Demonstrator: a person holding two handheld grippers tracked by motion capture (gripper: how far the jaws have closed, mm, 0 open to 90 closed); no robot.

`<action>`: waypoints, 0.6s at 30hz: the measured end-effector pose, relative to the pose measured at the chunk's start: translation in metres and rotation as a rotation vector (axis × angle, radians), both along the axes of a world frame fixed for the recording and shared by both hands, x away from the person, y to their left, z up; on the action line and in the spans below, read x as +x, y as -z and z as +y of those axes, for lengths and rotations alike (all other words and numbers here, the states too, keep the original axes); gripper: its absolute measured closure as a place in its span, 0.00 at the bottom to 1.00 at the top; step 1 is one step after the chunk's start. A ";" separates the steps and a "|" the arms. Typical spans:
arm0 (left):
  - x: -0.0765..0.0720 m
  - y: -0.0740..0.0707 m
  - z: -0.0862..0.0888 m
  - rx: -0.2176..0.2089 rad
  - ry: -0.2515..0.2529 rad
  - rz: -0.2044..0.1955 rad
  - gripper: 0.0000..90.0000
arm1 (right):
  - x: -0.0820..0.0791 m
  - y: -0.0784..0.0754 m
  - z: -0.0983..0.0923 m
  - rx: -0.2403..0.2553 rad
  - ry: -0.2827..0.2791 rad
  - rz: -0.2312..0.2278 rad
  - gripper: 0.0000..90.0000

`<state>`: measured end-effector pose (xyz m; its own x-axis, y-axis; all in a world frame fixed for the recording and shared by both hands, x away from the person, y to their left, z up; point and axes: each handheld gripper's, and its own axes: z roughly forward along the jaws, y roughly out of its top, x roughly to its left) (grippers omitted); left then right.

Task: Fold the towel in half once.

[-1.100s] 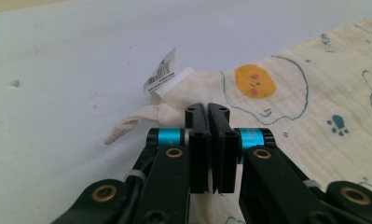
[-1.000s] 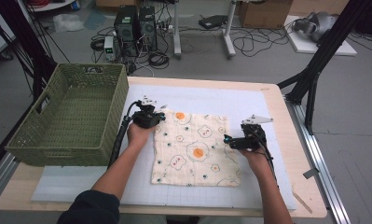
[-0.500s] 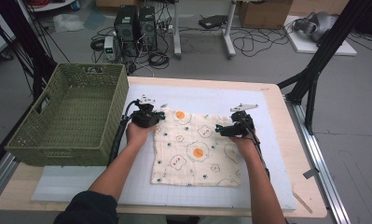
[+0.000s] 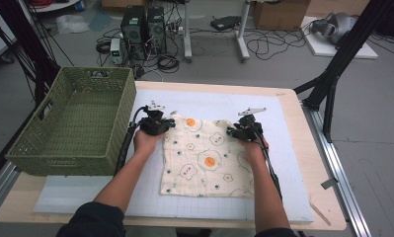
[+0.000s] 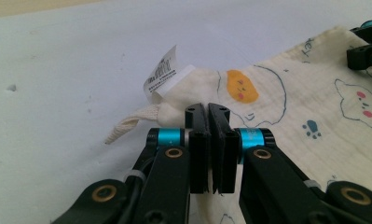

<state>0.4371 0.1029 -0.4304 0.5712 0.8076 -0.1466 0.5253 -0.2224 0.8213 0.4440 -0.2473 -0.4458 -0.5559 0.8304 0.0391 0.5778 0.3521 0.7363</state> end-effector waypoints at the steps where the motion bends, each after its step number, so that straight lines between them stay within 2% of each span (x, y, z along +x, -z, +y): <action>1: 0.000 0.000 0.001 0.002 0.000 0.003 0.96 | 0.000 0.000 -0.001 0.015 0.003 0.013 0.83; 4: 0.001 0.001 0.001 0.006 -0.003 0.006 0.96 | 0.000 0.000 -0.002 0.036 -0.019 0.024 0.94; 9: 0.002 -0.001 0.003 0.002 -0.019 -0.010 0.96 | -0.002 -0.003 0.002 -0.024 -0.032 -0.003 0.96; 11: 0.002 -0.003 0.006 -0.017 -0.030 -0.018 0.96 | -0.002 -0.005 0.002 -0.031 -0.019 -0.022 0.96; 14: 0.003 -0.006 0.008 -0.050 -0.045 -0.030 0.96 | -0.003 -0.010 -0.002 -0.008 -0.006 -0.066 0.96; 17: 0.000 -0.012 0.007 -0.073 -0.037 -0.066 0.96 | -0.005 -0.016 -0.004 0.005 -0.002 -0.113 0.96; 18: 0.000 -0.013 0.008 -0.076 -0.030 -0.071 0.96 | -0.006 -0.018 -0.005 0.009 0.001 -0.115 0.96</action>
<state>0.4367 0.1106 -0.4174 0.5580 0.8127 -0.1679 0.4703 -0.1430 0.8708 0.4376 -0.2520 -0.4277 -0.5563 0.8308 -0.0176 0.4897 0.3449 0.8008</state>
